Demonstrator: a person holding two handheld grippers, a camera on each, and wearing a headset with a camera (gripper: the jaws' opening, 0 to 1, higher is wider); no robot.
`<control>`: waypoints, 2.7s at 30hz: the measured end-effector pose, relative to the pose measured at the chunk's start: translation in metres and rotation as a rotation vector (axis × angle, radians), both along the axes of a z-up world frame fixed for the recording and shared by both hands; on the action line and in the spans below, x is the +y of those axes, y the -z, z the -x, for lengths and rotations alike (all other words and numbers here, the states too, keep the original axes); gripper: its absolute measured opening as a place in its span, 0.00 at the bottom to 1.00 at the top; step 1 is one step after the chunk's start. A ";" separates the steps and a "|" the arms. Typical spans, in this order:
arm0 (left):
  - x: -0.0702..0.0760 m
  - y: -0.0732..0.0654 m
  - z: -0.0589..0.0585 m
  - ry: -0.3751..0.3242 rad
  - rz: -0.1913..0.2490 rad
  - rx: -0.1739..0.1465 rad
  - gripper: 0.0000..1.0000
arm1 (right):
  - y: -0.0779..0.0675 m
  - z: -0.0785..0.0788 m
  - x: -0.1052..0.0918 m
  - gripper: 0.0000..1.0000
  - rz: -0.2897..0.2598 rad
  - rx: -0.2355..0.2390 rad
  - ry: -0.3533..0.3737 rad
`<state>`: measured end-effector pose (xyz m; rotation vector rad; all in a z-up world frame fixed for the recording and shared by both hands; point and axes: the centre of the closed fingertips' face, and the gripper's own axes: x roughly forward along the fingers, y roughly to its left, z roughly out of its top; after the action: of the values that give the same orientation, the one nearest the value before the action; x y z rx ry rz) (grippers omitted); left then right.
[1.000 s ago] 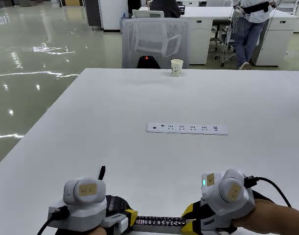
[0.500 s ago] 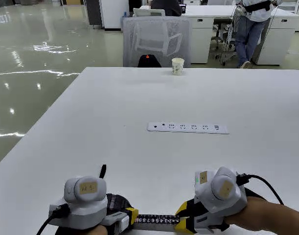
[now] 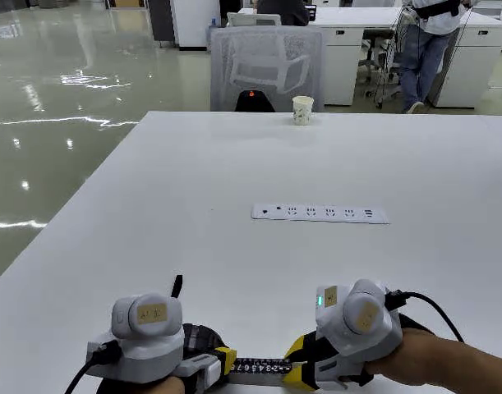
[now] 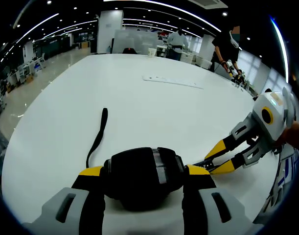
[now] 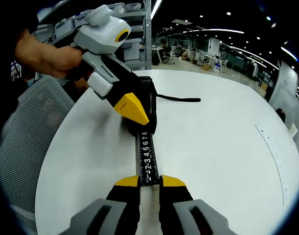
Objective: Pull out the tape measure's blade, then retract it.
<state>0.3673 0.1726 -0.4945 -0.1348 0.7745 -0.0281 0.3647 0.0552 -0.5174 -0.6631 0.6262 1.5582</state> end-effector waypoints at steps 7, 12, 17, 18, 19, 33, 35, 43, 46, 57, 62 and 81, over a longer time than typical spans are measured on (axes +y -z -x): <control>0.000 0.001 0.000 -0.002 0.002 0.000 0.59 | 0.000 0.000 0.008 0.11 -0.008 0.001 -0.005; 0.001 0.001 -0.001 -0.002 0.004 0.000 0.59 | 0.001 0.001 0.014 0.11 -0.013 0.001 -0.008; 0.001 0.002 -0.001 -0.001 0.006 0.001 0.59 | 0.001 0.002 0.019 0.11 -0.019 0.005 -0.009; 0.001 0.002 -0.001 -0.001 0.006 0.001 0.59 | 0.001 0.003 0.020 0.11 -0.020 0.005 -0.009; 0.001 0.002 -0.001 -0.002 0.007 0.001 0.59 | 0.001 0.003 0.022 0.11 -0.021 0.006 -0.010; 0.001 0.001 -0.001 -0.003 0.013 0.001 0.59 | 0.001 0.006 0.041 0.11 -0.042 0.008 -0.023; 0.001 0.001 -0.001 -0.003 0.013 0.001 0.59 | 0.001 0.006 0.044 0.11 -0.045 0.010 -0.023; 0.001 0.001 -0.001 -0.004 0.017 0.002 0.59 | 0.002 0.008 0.055 0.11 -0.056 0.012 -0.027; 0.001 0.001 0.000 -0.004 0.019 0.003 0.59 | 0.001 0.009 0.059 0.11 -0.061 0.015 -0.026; 0.000 0.000 0.000 -0.001 0.025 0.003 0.59 | 0.001 0.012 0.067 0.11 -0.064 0.012 -0.030; 0.000 0.000 0.000 0.002 0.024 0.003 0.60 | 0.002 0.012 0.067 0.11 -0.064 0.007 -0.032; -0.001 0.001 0.000 0.011 0.014 -0.001 0.62 | 0.003 0.012 0.067 0.12 -0.065 -0.011 -0.035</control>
<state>0.3674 0.1715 -0.4953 -0.1433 0.7739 -0.0442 0.3524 0.1221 -0.5206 -0.6365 0.5563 1.5996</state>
